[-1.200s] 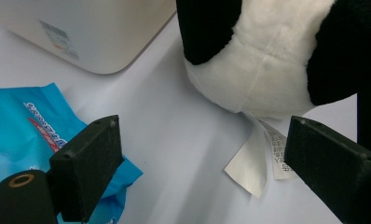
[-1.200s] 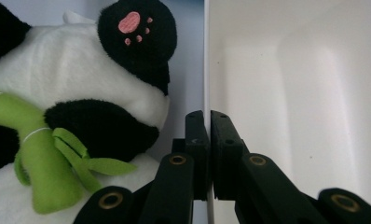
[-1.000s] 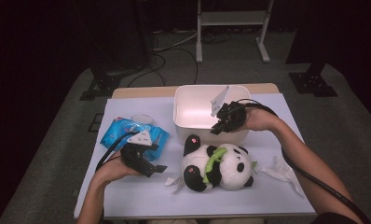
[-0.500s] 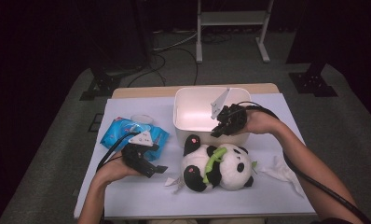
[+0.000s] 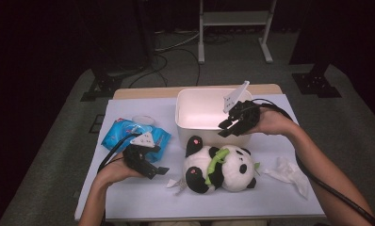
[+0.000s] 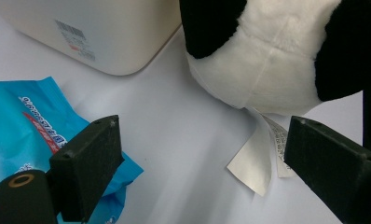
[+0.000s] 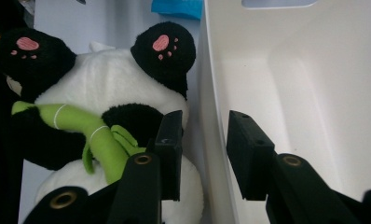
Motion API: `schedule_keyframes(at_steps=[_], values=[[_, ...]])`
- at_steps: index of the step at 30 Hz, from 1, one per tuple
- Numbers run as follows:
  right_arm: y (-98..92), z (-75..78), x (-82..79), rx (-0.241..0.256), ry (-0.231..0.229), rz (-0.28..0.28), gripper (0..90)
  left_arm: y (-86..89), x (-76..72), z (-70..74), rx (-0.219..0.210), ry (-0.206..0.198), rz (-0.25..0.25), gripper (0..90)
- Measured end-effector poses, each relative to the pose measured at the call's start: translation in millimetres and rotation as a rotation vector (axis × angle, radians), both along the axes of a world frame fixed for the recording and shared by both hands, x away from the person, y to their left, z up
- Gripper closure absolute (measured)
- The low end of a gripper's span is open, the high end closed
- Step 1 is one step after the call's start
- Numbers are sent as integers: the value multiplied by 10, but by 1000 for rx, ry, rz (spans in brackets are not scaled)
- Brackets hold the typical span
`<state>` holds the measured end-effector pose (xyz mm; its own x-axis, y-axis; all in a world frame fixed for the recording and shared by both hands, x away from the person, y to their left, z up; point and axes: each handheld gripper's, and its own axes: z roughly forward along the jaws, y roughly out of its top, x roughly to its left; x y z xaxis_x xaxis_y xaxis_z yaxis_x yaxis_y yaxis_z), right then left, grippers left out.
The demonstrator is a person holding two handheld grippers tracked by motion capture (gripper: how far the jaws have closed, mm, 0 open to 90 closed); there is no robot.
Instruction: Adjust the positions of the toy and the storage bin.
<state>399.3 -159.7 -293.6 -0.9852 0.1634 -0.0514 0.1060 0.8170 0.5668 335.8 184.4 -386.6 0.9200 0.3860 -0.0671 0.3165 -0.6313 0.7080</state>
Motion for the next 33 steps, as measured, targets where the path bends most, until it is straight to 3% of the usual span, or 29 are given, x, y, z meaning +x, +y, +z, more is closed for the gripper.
schedule_keyframes(at_steps=[3,5,10,16,24,33], values=[[-51,69,-56,19,9,6,630,1,-3,9,0,1,0,107],[-79,130,-182,45,19,29,594,1,-6,10,-1,4,-1,107],[-70,119,-326,50,26,58,559,-4,-16,23,0,-1,-3,107],[-6,-41,-451,24,43,80,534,11,-14,31,2,-4,-2,106],[-11,-272,-466,21,57,74,498,46,-8,40,-8,-7,7,106],[-31,-393,-497,15,58,74,480,45,-8,38,-4,-5,3,106]])
